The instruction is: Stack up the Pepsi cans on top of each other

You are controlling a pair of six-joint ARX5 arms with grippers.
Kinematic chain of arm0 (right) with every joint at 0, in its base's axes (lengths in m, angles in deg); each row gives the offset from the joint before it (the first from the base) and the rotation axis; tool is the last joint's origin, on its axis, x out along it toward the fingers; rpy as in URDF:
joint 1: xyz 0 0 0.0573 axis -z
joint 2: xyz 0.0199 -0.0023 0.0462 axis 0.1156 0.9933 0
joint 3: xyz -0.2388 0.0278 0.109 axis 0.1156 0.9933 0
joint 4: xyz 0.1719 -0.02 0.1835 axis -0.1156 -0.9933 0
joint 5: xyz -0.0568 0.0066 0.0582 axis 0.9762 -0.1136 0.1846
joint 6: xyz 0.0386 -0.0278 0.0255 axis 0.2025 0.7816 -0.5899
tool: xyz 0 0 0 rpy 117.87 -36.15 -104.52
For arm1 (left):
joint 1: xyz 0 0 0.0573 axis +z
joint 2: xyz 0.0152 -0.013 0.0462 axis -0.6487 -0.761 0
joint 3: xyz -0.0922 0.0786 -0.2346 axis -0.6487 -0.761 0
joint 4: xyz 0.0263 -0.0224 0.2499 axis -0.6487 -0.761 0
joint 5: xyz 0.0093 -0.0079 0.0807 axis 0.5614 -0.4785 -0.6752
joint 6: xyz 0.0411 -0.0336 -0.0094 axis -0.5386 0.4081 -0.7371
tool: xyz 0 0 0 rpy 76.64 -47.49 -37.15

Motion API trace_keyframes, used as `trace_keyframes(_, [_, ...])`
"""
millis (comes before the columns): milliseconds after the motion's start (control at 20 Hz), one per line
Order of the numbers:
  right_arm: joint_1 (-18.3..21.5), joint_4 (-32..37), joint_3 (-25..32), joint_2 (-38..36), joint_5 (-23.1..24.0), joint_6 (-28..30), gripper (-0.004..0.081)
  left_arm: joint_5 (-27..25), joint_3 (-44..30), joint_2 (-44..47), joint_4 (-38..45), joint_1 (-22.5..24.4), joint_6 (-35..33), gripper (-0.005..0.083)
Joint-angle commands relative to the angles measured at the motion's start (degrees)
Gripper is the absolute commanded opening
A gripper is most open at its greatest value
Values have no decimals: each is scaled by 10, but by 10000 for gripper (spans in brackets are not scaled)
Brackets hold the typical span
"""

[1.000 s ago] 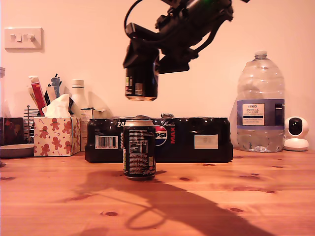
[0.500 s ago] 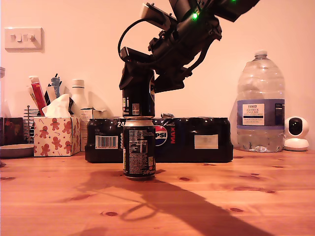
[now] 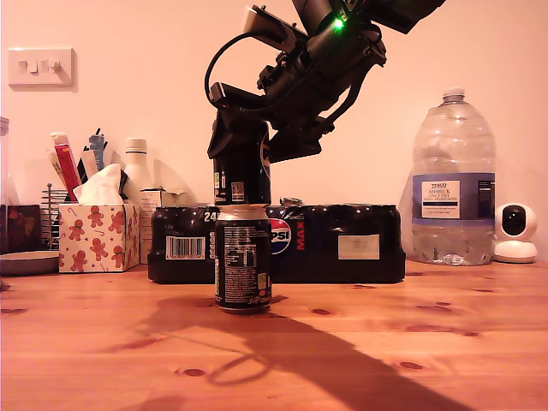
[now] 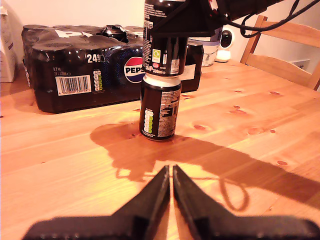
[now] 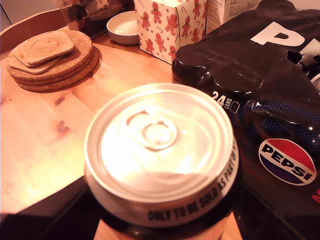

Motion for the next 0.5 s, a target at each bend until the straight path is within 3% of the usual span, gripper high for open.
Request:
trace_keyframes(0, [-2, 10, -16, -17, 0, 2, 227, -4, -12, -3, -12, -1, -3, 9])
trace_keyframes(50, [-2, 10, -16, -17, 0, 2, 229, -5, -12, -3, -12, -1, -3, 9])
trace_keyframes(100, [-2, 10, -16, -17, 0, 2, 286, -6, -12, -3, -12, -1, -3, 9])
trace_keyframes(250, [-2, 10, -16, -17, 0, 1, 712, -9, -12, -3, -12, -1, -3, 9])
trace_keyframes(300, [-2, 10, -16, -17, 1, 1, 788, -9, -12, -3, -12, -1, -3, 9])
trace_keyframes(450, [-2, 10, -16, -17, 1, 1, 792, -9, -12, -3, -12, -1, -3, 9])
